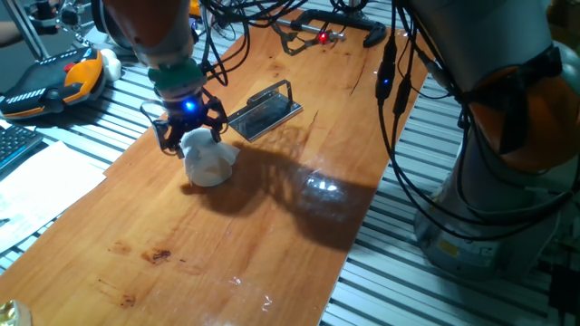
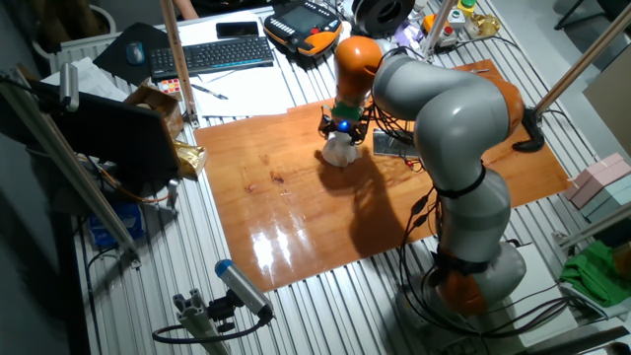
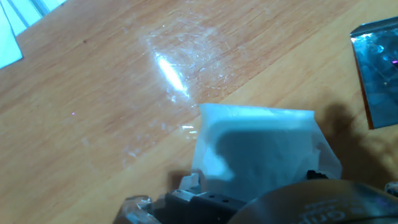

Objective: Put the toilet paper on its holder

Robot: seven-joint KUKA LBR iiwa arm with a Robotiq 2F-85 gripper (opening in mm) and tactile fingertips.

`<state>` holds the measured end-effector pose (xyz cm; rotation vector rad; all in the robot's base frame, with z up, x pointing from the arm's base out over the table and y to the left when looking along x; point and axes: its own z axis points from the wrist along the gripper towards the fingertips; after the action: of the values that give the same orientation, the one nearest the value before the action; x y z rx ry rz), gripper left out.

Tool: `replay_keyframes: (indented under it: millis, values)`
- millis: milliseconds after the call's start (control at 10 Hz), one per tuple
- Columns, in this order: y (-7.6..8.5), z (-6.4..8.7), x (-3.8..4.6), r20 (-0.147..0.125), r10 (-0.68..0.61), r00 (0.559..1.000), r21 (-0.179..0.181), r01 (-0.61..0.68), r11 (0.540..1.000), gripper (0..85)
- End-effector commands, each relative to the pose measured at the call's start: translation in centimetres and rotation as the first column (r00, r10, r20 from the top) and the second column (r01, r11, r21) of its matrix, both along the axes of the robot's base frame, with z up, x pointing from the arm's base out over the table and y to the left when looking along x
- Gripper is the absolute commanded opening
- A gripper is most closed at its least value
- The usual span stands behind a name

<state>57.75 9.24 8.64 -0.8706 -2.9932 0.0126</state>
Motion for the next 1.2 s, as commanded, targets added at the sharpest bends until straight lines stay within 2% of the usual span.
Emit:
replay_keyframes:
  millis: [0, 400, 500, 600, 700, 900, 1000, 1100]
  values:
    - [-0.1, -0.2, -0.09, -0.008, 0.004, 1.0, -0.005, -0.004, 1.0, 85.0]
    - [-0.6, -1.1, -0.44, 0.016, 0.029, 0.999, -0.022, -0.028, 0.999, 85.0]
    - [-0.6, -1.3, -0.56, 0.016, 0.045, 0.999, -0.022, -0.045, 0.999, 81.3]
    - [-0.7, -1.4, -0.7, 0.022, 0.065, 0.998, -0.019, -0.065, 0.998, 71.7]
    - [-0.7, -1.4, -0.74, 0.027, 0.082, 0.996, -0.01, -0.082, 0.997, 55.3]
    - [-0.8, -1.4, -0.79, 0.054, 0.133, 0.99, -0.018, -0.132, 0.991, 21.3]
    - [-0.9, -1.2, -0.77, 0.063, 0.137, 0.989, 0.013, -0.138, 0.99, 4.3]
    - [-1.0, -0.7, -0.73, 0.06, 0.123, 0.991, 0.026, -0.125, 0.992, 0.7]
